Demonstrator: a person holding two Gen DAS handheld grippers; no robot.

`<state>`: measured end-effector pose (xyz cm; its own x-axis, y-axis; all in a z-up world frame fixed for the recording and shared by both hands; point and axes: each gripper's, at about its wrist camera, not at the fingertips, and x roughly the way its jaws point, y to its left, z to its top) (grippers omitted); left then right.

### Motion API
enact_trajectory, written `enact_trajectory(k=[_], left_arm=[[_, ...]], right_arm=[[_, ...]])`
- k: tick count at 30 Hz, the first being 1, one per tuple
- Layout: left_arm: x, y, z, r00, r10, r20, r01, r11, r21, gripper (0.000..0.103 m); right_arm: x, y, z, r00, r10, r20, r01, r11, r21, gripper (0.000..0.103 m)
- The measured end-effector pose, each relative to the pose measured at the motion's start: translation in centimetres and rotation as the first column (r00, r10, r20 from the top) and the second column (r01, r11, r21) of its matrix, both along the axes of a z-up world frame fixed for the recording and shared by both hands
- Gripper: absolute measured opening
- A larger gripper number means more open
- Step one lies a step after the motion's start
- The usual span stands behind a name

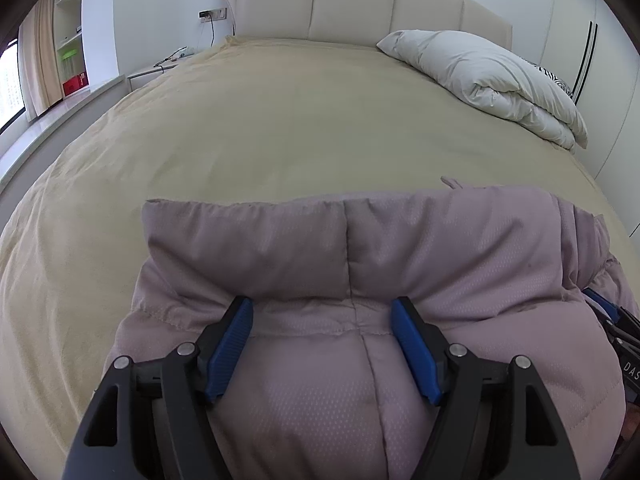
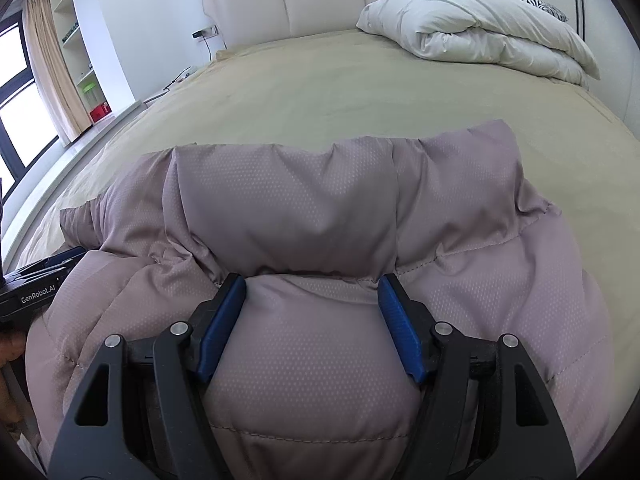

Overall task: Fold large clothes
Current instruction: 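Lay the folded hem onto the coat, smooth it, and open both tools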

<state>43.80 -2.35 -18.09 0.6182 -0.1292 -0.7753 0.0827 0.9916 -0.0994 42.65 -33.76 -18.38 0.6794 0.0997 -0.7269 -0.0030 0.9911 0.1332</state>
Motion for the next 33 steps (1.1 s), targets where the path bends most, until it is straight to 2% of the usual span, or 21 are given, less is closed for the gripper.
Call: enact_trajectory(k=[3, 5, 8, 11, 12, 14, 15, 16, 18, 20, 27, 31, 33], left_arm=[[0.0, -0.1, 0.6, 1.000, -0.002, -0.017, 0.002, 1.000, 0.004, 0.075], [-0.4, -0.1, 1.9, 0.999, -0.005, -0.032, 0.005, 1.000, 0.015, 0.074], [-3.5, -0.1, 5.3, 0.999, 0.007, 0.048, -0.007, 1.000, -0.020, 0.073], [-6.3, -1.3, 8.2, 0.992, -0.009, 0.127, 0.015, 0.999, -0.047, 0.073], [-6.9, -2.0, 8.4, 0.991, -0.031, 0.128, 0.038, 0.998, -0.051, 0.073], [-7.1, -4.0, 7.8, 0.991, -0.085, 0.105, 0.085, 0.996, -0.001, 0.073], [-7.0, -5.0, 6.7, 0.991, -0.104, 0.086, 0.100, 0.993, 0.056, 0.073], [-6.8, -5.5, 5.4, 0.992, -0.111, 0.064, 0.105, 0.990, 0.090, 0.075], [-6.7, -4.9, 3.5, 0.993, -0.101, 0.063, 0.096, 0.992, 0.082, 0.078], [-6.4, -4.2, 2.7, 0.994, -0.093, 0.062, 0.090, 0.995, 0.044, 0.080], [-5.2, -3.5, 0.9, 0.994, -0.083, 0.068, 0.083, 0.997, 0.009, 0.082], [-5.3, -2.9, 1.3, 0.995, -0.091, 0.051, 0.092, 0.995, -0.023, 0.081], [-6.1, -2.0, 2.8, 0.996, -0.074, 0.043, 0.076, 0.996, -0.039, 0.074]], right_arm=[[-0.2, 0.8, 0.1, 1.000, -0.003, 0.000, 0.002, 0.999, -0.036, 0.067], [-0.2, 0.9, 0.7, 1.000, 0.007, -0.030, -0.008, 0.999, -0.032, 0.068], [-1.3, 0.9, 3.2, 0.998, 0.012, -0.058, -0.013, 1.000, -0.017, 0.068], [-3.6, 0.8, 6.3, 0.999, -0.011, 0.036, 0.007, 0.994, 0.110, 0.068], [-3.9, 1.4, 7.0, 0.999, 0.006, 0.045, -0.013, 0.989, 0.144, 0.068], [-4.5, 3.9, 7.3, 0.997, 0.075, 0.035, -0.079, 0.988, 0.129, 0.068], [-4.5, 5.3, 6.9, 0.994, 0.110, 0.013, -0.110, 0.990, 0.084, 0.068], [-4.5, 7.1, 5.6, 0.989, 0.145, -0.028, -0.145, 0.989, 0.000, 0.069], [-4.8, 8.9, 3.6, 0.987, 0.158, -0.037, -0.161, 0.980, -0.118, 0.069], [-4.8, 9.1, 2.9, 0.987, 0.156, -0.023, -0.158, 0.980, -0.120, 0.069], [-3.8, 9.0, 1.0, 0.990, 0.143, -0.005, -0.143, 0.982, -0.128, 0.069], [-3.8, 8.7, 1.0, 0.989, 0.146, -0.013, -0.147, 0.980, -0.134, 0.069], [-3.9, 8.5, 2.3, 0.988, 0.149, -0.033, -0.152, 0.981, -0.123, 0.067]])
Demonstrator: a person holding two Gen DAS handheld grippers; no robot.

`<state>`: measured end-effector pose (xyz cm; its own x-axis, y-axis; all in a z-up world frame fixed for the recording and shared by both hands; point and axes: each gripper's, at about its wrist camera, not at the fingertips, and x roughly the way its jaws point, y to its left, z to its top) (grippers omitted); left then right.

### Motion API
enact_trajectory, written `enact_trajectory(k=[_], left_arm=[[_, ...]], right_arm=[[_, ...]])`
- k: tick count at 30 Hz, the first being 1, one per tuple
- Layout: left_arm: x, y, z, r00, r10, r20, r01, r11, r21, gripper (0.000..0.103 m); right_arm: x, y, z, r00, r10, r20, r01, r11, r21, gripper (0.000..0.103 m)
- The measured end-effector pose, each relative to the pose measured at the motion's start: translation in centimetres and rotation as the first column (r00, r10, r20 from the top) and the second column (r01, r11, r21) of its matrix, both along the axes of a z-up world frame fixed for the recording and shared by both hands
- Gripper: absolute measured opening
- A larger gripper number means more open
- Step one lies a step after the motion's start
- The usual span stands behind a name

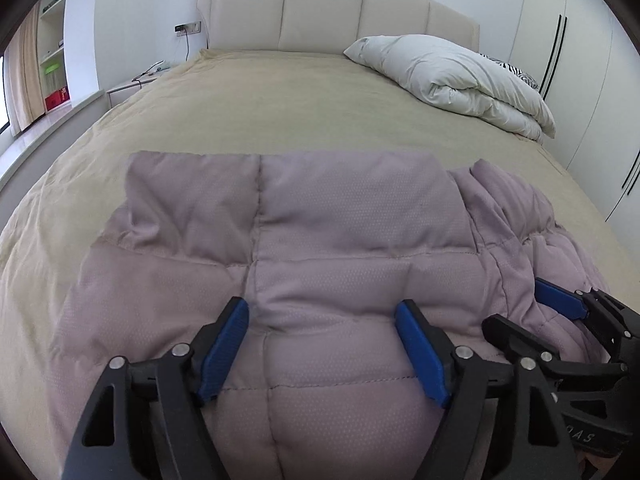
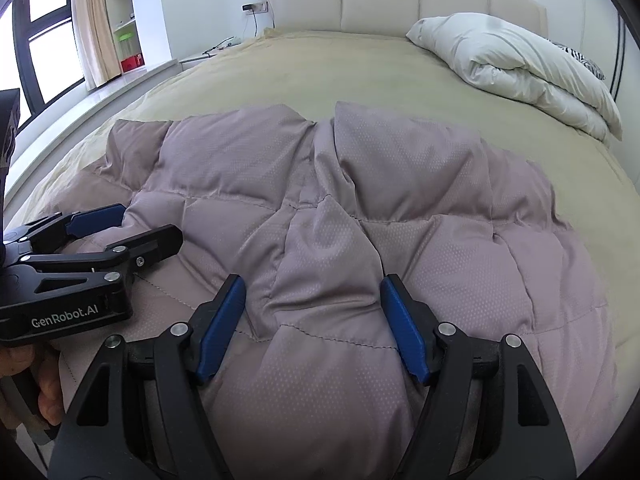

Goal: Fold large clothes

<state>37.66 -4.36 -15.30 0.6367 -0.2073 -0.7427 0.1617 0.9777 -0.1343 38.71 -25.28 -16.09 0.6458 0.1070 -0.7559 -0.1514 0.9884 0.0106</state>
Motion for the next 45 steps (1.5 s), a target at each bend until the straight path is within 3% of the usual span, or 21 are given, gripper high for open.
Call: enact_trajectory(k=[4, 7, 10, 17, 21, 23, 25, 26, 28, 30, 32, 34, 37, 39, 40, 45], left_arm=[[-3.1, 2.0, 2.1, 0.996, 0.057, 0.073, -0.063, 0.995, 0.079, 0.073], [-3.7, 2.5, 0.5, 0.996, 0.075, 0.056, -0.081, 0.992, 0.098, 0.075], [-3.6, 1.4, -0.1, 0.994, 0.068, 0.080, -0.081, 0.982, 0.169, 0.077], [-1.8, 1.9, -1.8, 0.996, 0.077, 0.054, -0.083, 0.988, 0.126, 0.082], [-2.7, 2.5, -0.1, 0.996, 0.082, 0.033, -0.085, 0.991, 0.101, 0.081], [-4.4, 2.9, 1.1, 0.993, 0.095, 0.068, -0.102, 0.989, 0.109, 0.081], [-5.2, 3.1, 0.9, 0.991, 0.098, 0.094, -0.110, 0.986, 0.124, 0.083], [-5.1, 3.0, 0.2, 0.992, 0.095, 0.089, -0.105, 0.987, 0.123, 0.084], [-4.5, 3.2, -0.7, 0.992, 0.088, 0.089, -0.098, 0.988, 0.119, 0.087], [-3.8, 3.0, -0.8, 0.993, 0.090, 0.070, -0.098, 0.988, 0.121, 0.088], [-3.7, 3.1, -0.4, 0.995, 0.085, 0.055, -0.091, 0.988, 0.121, 0.088], [-4.7, 3.9, 0.7, 0.995, 0.091, 0.047, -0.095, 0.992, 0.086, 0.088], [-8.2, 7.2, 3.4, 0.985, 0.146, 0.089, -0.144, 0.989, -0.035, 0.089], [-11.0, 10.6, 4.7, 0.970, 0.217, 0.111, -0.204, 0.972, -0.114, 0.103], [-12.1, 12.4, 5.1, 0.963, 0.248, 0.110, -0.229, 0.960, -0.161, 0.103], [-13.8, 19.0, 3.1, 0.964, 0.262, -0.039, -0.260, 0.902, -0.344, 0.103]], right_arm=[[-3.2, -2.6, 3.7, 0.992, -0.074, 0.098, 0.075, 0.997, -0.005, 0.067], [-3.5, -4.2, 1.2, 0.995, -0.097, 0.025, 0.098, 0.995, -0.010, 0.068], [-3.8, -3.1, -0.4, 0.995, -0.076, 0.065, 0.082, 0.992, -0.096, 0.068], [-2.7, -3.3, -1.9, 0.995, -0.081, 0.064, 0.085, 0.994, -0.070, 0.069], [-2.9, -4.5, -0.3, 0.998, -0.065, 0.017, 0.065, 0.998, -0.013, 0.068], [-4.3, -6.3, 1.9, 0.991, -0.113, 0.069, 0.110, 0.993, 0.042, 0.069], [-6.1, -8.8, 3.4, 0.964, -0.212, 0.160, 0.205, 0.977, 0.059, 0.070], [-6.3, -9.8, 3.0, 0.957, -0.247, 0.153, 0.240, 0.969, 0.063, 0.072], [-4.9, -10.9, -0.1, 0.971, -0.238, 0.017, 0.238, 0.971, 0.036, 0.074], [-5.5, -10.9, -1.4, 0.979, -0.187, 0.081, 0.187, 0.982, 0.015, 0.074], [-5.4, -11.1, -1.6, 0.978, -0.192, 0.081, 0.190, 0.981, 0.032, 0.075], [-5.5, -11.1, -1.3, 0.978, -0.195, 0.069, 0.192, 0.981, 0.041, 0.075], [-6.4, -12.2, 0.4, 0.982, -0.183, 0.054, 0.176, 0.978, 0.110, 0.075], [-8.2, -13.5, 1.7, 0.982, -0.170, 0.084, 0.151, 0.969, 0.198, 0.076], [-9.1, -14.5, 2.2, 0.980, -0.170, 0.099, 0.142, 0.961, 0.239, 0.079], [-11.2, -19.7, 3.1, 0.979, -0.197, 0.061, 0.160, 0.912, 0.377, 0.082]])
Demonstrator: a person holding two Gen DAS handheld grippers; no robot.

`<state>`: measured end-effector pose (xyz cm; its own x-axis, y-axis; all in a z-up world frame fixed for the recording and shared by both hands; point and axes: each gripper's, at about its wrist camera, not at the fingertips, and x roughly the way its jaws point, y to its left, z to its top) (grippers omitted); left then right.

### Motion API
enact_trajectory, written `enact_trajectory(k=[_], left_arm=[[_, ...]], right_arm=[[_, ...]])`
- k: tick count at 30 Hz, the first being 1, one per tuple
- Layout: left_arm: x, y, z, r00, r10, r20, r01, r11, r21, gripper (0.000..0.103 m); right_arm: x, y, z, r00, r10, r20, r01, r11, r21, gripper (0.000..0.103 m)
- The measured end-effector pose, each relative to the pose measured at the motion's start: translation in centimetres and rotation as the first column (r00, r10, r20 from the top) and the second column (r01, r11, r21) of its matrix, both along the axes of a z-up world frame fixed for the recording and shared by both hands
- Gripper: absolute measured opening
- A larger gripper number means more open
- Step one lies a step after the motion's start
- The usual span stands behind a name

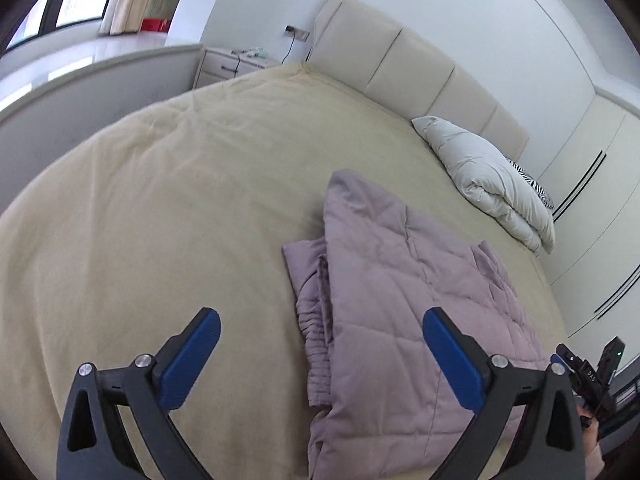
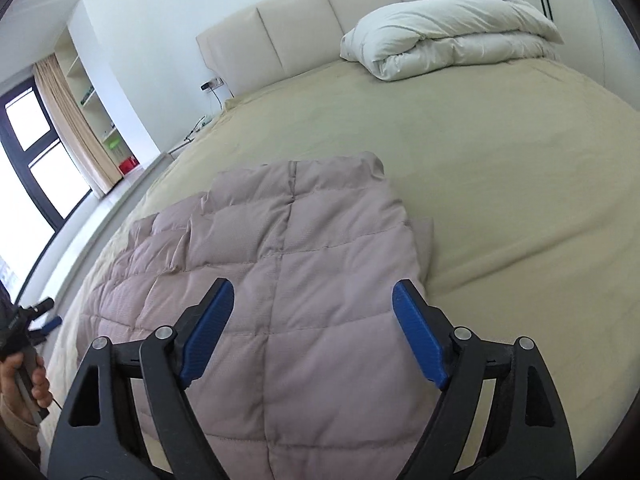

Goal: Fold large clothes

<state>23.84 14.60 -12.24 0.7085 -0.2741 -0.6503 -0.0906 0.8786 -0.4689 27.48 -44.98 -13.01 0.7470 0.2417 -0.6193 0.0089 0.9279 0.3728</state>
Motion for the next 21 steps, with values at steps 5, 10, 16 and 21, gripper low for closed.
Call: enact_trajectory(k=[5, 10, 16, 21], left_arm=[[4.1, 0.1, -3.9, 0.983, -0.138, -0.123, 0.108, 0.969, -0.222, 0.103], [8.3, -2.1, -6.9, 0.940, -0.257, -0.225, 0.196, 0.945, -0.261, 0.103], [10.2, -1.8, -8.0, 0.937, -0.265, -0.227, 0.179, 0.924, -0.338, 0.102], [11.2, -3.0, -8.5, 0.923, -0.310, -0.228, 0.205, 0.898, -0.390, 0.090]], right_arm=[[-0.7, -5.2, -1.4, 0.996, -0.061, -0.070, 0.071, 0.986, 0.150, 0.082], [0.6, -8.6, -4.1, 0.986, -0.004, -0.166, 0.054, 0.952, 0.301, 0.082], [2.4, -8.9, -8.5, 0.961, 0.123, -0.247, -0.007, 0.906, 0.424, 0.082], [3.9, -8.1, -9.8, 0.966, 0.155, -0.206, -0.027, 0.857, 0.515, 0.082]])
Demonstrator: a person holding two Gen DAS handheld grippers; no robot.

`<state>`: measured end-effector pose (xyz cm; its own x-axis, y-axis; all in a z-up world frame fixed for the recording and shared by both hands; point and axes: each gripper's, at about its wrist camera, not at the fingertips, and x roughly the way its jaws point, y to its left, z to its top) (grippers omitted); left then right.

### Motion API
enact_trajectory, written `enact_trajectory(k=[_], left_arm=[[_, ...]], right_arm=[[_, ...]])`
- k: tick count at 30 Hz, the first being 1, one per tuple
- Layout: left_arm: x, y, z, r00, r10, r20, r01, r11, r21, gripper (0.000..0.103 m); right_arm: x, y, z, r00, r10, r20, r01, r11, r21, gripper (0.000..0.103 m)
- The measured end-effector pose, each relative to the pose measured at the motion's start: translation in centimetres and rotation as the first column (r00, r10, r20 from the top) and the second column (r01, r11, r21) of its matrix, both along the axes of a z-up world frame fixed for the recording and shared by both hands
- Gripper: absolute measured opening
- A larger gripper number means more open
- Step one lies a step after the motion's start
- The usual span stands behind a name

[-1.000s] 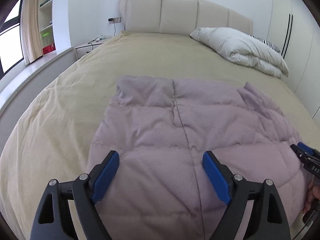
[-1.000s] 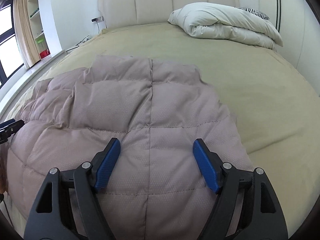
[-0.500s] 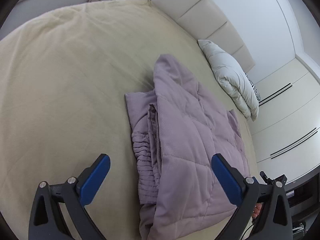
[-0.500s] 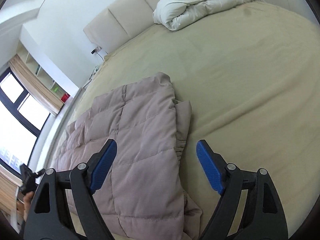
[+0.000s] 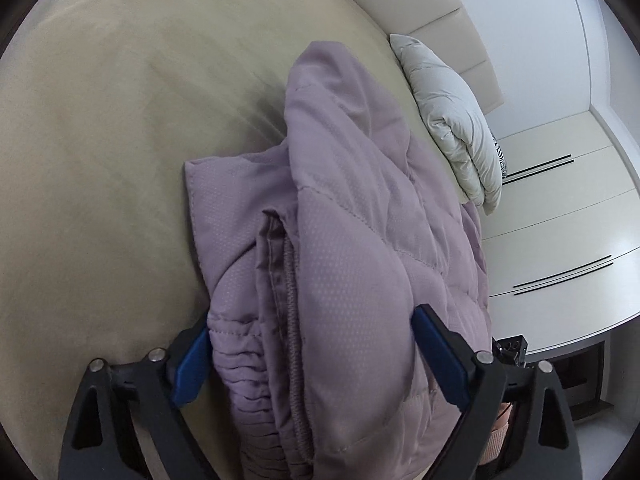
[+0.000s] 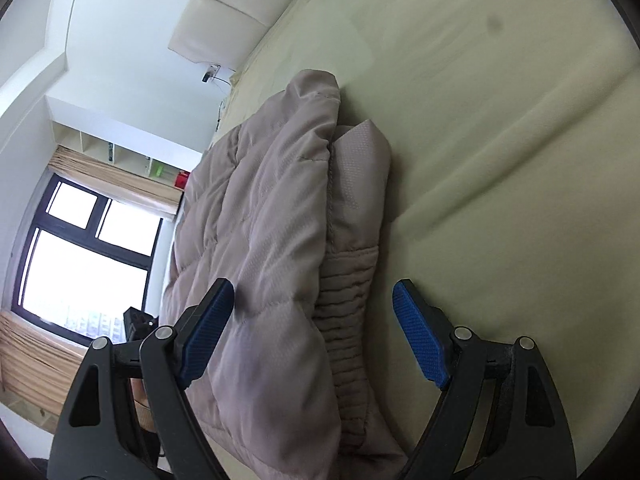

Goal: Fold large clothes

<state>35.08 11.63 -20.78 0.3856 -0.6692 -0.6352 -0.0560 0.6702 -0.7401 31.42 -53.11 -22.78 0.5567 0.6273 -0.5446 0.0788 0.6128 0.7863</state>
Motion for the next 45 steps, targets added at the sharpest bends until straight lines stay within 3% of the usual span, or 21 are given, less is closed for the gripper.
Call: enact_trajectory(k=[2, 6, 12, 14, 16, 19, 24, 30, 35, 38, 41, 45], left_arm=[[0.1, -0.2, -0.1, 1.000, -0.006, -0.006, 0.006, 1.000, -0.008, 0.086], [0.1, -0.2, -0.1, 0.999, -0.031, -0.010, 0.031, 0.999, -0.015, 0.079], [0.3, -0.9, 0.0, 1.000, -0.020, -0.018, 0.021, 0.999, 0.031, 0.061], [0.1, -1.3, 0.3, 1.000, -0.012, -0.016, 0.013, 0.999, 0.046, 0.053], [-0.4, -1.7, 1.1, 1.000, -0.013, -0.003, 0.013, 0.997, 0.079, 0.046], [-1.8, -2.4, 3.4, 0.999, -0.024, 0.039, 0.018, 0.988, 0.151, 0.038], [-6.2, -2.7, 8.1, 0.992, -0.054, 0.112, 0.028, 0.976, 0.216, 0.035], [-14.5, -0.6, 13.2, 0.982, -0.054, 0.180, 0.011, 0.973, 0.230, 0.035], [-21.9, 1.8, 15.6, 0.972, -0.048, 0.231, 0.001, 0.979, 0.203, 0.035], [-24.5, 2.8, 14.7, 0.972, -0.051, 0.227, 0.005, 0.981, 0.195, 0.035], [-24.4, 3.2, 11.9, 0.983, -0.041, 0.179, 0.008, 0.983, 0.182, 0.036], [-22.9, 3.2, 5.8, 0.997, -0.017, 0.076, 0.001, 0.976, 0.216, 0.044]], right_arm=[[1.4, 0.5, 0.0, 0.999, 0.052, -0.004, -0.052, 0.998, 0.029, 0.082], [4.1, 2.4, -0.3, 0.988, 0.141, -0.058, -0.142, 0.989, -0.026, 0.082], [7.9, 3.9, -1.4, 0.978, 0.179, -0.106, -0.184, 0.982, -0.032, 0.081], [7.9, 4.4, -1.1, 0.978, 0.177, -0.114, -0.186, 0.980, -0.071, 0.076], [7.9, 5.1, -0.1, 0.980, 0.167, -0.109, -0.179, 0.977, -0.116, 0.062], [6.7, 6.7, 2.1, 0.986, 0.148, -0.077, -0.162, 0.960, -0.227, 0.045], [3.3, 10.5, 8.1, 0.985, 0.171, -0.004, -0.158, 0.899, -0.408, 0.034], [-4.7, 13.9, 14.5, 0.970, 0.211, 0.121, -0.143, 0.897, -0.417, 0.032], [-11.9, 15.0, 16.9, 0.959, 0.216, 0.184, -0.135, 0.917, -0.374, 0.032], [-14.6, 15.2, 17.0, 0.957, 0.209, 0.202, -0.129, 0.928, -0.350, 0.032], [-14.7, 15.1, 15.2, 0.965, 0.192, 0.179, -0.125, 0.936, -0.328, 0.031], [-13.7, 14.1, 8.7, 0.991, 0.121, 0.054, -0.099, 0.947, -0.305, 0.033]])
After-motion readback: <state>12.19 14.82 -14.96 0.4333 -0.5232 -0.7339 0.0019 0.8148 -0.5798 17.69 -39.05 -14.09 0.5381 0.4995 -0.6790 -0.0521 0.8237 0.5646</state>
